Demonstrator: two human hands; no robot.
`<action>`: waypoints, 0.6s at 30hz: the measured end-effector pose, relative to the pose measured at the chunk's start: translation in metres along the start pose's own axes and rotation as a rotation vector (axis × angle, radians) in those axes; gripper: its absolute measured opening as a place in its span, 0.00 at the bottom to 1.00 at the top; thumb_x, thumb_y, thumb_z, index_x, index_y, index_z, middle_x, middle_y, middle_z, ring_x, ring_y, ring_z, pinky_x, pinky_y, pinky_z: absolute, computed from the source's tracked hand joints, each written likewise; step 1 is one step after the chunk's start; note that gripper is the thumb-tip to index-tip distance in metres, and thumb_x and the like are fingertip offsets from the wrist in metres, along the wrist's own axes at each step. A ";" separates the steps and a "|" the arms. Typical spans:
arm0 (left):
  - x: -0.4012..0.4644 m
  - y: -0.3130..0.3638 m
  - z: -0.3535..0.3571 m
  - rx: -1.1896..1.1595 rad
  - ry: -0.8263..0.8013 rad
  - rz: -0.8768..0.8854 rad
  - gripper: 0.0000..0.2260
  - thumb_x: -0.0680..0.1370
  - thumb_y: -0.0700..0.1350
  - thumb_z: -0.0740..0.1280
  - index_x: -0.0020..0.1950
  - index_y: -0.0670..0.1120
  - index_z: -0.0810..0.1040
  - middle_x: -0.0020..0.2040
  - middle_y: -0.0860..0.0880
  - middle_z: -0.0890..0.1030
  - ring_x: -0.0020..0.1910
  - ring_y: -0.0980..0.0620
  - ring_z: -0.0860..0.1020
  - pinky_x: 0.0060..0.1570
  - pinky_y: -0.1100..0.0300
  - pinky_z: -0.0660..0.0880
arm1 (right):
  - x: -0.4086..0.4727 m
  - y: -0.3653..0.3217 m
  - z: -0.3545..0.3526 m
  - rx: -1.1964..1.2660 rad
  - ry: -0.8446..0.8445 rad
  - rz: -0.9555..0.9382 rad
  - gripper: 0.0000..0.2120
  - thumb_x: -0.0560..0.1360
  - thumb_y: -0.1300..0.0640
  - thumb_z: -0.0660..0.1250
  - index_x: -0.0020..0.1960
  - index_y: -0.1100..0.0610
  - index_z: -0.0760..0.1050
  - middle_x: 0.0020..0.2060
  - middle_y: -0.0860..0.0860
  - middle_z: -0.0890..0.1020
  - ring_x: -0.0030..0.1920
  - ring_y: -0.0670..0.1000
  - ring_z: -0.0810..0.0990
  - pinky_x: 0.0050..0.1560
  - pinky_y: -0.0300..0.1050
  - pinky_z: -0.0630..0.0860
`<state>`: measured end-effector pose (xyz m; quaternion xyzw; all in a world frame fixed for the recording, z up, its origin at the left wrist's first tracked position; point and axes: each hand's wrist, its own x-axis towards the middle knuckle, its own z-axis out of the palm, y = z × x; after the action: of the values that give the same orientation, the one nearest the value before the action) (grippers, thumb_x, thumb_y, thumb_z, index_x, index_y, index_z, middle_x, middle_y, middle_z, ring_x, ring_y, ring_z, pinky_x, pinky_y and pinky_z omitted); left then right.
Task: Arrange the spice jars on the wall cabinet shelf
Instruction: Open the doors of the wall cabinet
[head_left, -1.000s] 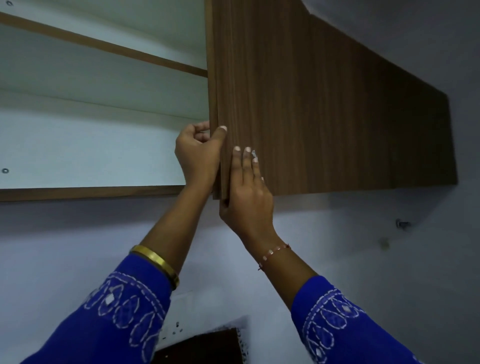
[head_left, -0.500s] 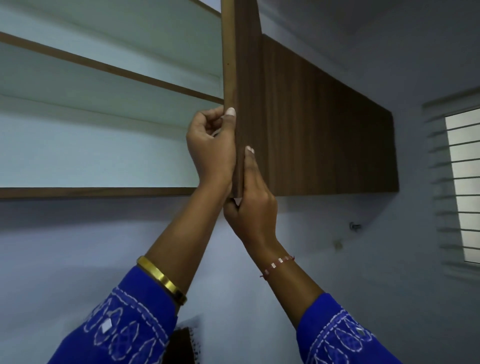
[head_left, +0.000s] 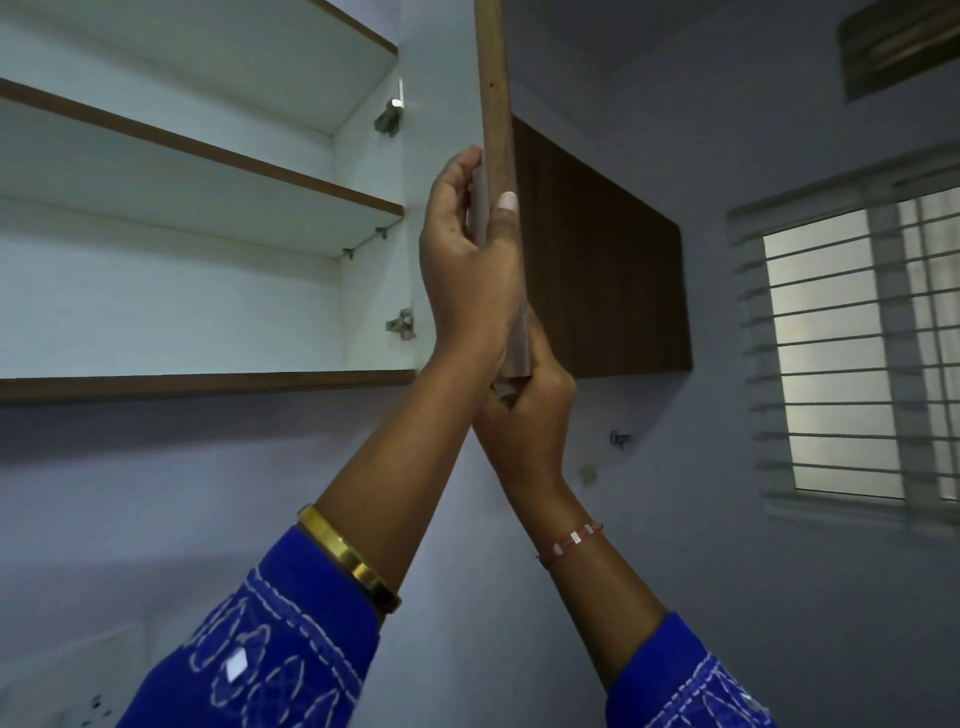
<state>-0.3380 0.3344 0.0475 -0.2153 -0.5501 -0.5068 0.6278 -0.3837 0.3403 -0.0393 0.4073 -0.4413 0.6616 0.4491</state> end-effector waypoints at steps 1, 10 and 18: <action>-0.003 -0.004 0.008 0.010 -0.019 0.015 0.20 0.78 0.37 0.61 0.70 0.42 0.66 0.69 0.46 0.71 0.68 0.52 0.70 0.62 0.68 0.70 | 0.003 0.004 -0.007 0.018 0.010 0.008 0.25 0.71 0.62 0.69 0.67 0.67 0.70 0.48 0.62 0.83 0.47 0.56 0.84 0.46 0.37 0.79; -0.022 -0.044 0.071 0.225 -0.282 0.103 0.25 0.80 0.40 0.57 0.75 0.42 0.52 0.78 0.44 0.51 0.77 0.48 0.48 0.76 0.47 0.50 | 0.028 0.055 -0.068 0.157 0.042 0.146 0.14 0.72 0.67 0.69 0.57 0.68 0.75 0.38 0.45 0.80 0.38 0.39 0.81 0.41 0.33 0.78; -0.017 -0.091 0.132 0.459 -0.565 0.081 0.31 0.79 0.42 0.60 0.76 0.46 0.45 0.78 0.46 0.42 0.77 0.48 0.41 0.75 0.47 0.44 | 0.059 0.110 -0.127 0.241 0.051 0.389 0.11 0.71 0.65 0.71 0.49 0.52 0.77 0.41 0.47 0.83 0.44 0.47 0.83 0.52 0.52 0.81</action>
<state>-0.4782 0.4148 0.0455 -0.2220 -0.7923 -0.2655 0.5025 -0.5220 0.4524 -0.0432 0.3485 -0.4180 0.7936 0.2722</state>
